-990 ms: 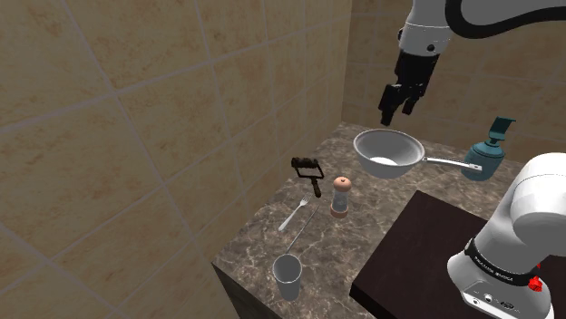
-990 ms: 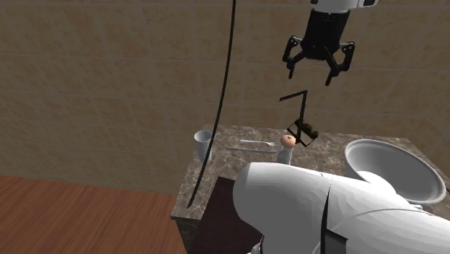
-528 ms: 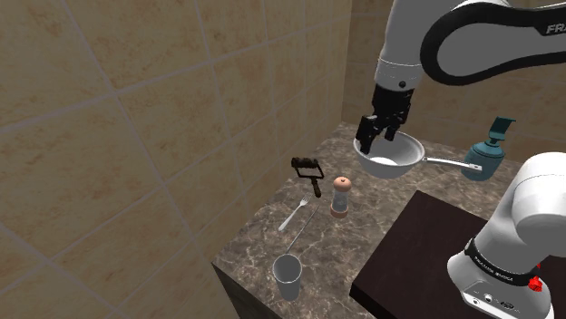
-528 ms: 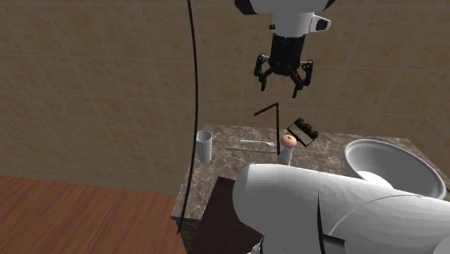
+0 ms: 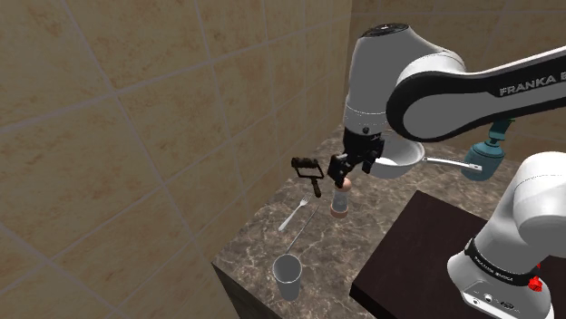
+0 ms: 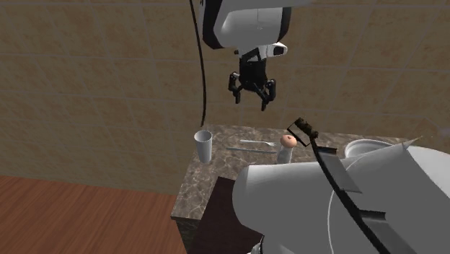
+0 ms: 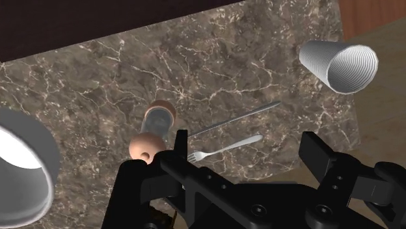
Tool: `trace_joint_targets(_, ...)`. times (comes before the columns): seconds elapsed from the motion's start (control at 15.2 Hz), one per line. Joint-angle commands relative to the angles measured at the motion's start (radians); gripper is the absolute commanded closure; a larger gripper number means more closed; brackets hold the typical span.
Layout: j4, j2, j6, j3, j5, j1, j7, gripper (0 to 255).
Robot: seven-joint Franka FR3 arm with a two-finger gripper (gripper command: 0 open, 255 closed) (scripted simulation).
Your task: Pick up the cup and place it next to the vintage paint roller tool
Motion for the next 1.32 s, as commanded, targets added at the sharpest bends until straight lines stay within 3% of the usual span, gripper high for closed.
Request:
trace_joint_targets(0.0,0.008,0.065,0.055,0.049,0.006,-0.001,0.056,0)
trace_joint_targets(0.33,0.052,0.236,0.173,0.172,-0.016,-0.014,0.211,0)
trace_joint_targets(0.59,0.112,0.400,0.254,0.268,-0.092,-0.041,0.363,0)
trace_joint_targets(0.92,0.222,0.643,0.320,0.347,-0.288,-0.054,0.607,0)
trace_joint_targets(1.25,0.373,0.893,0.325,0.316,-0.505,0.034,0.840,0)
